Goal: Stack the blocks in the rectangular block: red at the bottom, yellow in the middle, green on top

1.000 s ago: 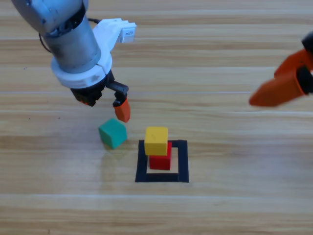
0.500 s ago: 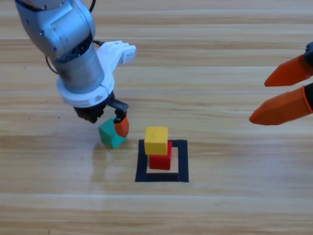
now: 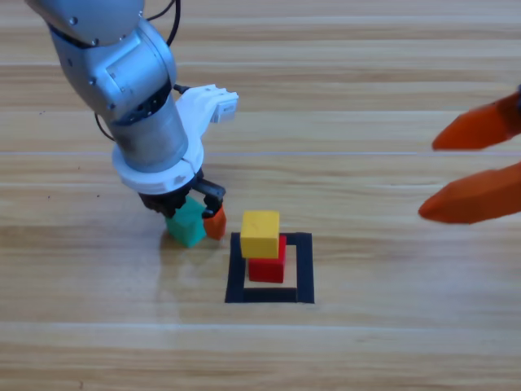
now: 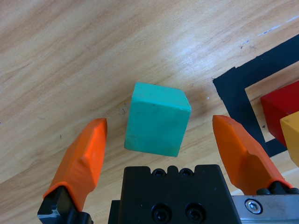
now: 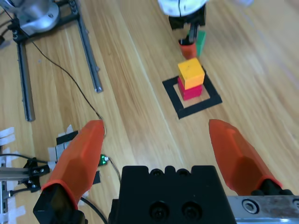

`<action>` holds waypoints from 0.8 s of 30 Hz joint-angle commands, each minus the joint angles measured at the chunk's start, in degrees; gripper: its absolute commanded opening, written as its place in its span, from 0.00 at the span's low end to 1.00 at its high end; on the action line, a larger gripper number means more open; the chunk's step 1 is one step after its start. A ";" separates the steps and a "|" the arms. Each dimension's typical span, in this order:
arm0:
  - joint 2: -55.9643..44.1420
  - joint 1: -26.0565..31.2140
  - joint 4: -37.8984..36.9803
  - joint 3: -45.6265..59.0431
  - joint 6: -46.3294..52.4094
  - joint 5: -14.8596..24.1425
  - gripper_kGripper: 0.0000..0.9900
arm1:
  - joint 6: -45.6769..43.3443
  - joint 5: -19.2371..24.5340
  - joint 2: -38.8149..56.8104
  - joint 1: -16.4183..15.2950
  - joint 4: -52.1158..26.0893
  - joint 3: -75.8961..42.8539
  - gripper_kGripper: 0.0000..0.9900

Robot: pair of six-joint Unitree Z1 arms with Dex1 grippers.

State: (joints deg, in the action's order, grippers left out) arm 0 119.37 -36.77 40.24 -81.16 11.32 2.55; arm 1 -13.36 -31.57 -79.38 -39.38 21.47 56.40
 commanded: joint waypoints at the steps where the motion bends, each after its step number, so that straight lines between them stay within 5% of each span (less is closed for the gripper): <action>1: 2.54 -1.20 -0.51 0.74 0.90 0.88 0.95 | -0.35 -0.51 5.29 0.97 -2.13 -2.34 1.00; 16: 5.44 -1.12 -2.36 1.79 0.90 0.97 0.77 | -0.08 -0.25 3.01 0.97 -2.22 -1.73 1.00; 20: 4.74 -1.12 -2.62 2.41 0.55 0.88 0.31 | -0.08 -0.25 2.92 0.97 -2.13 -1.73 1.00; 23: 3.33 -0.94 -2.27 2.58 0.46 1.06 0.07 | 0.00 -0.25 2.92 0.97 -2.13 -1.73 1.00; 24: 2.54 -0.85 -2.27 2.76 0.72 1.06 0.05 | 0.00 -0.25 2.92 0.97 -2.13 -1.73 1.00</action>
State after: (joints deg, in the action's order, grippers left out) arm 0 121.64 -37.08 37.92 -80.45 11.37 2.97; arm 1 -13.36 -31.64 -75.26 -39.38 21.04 55.56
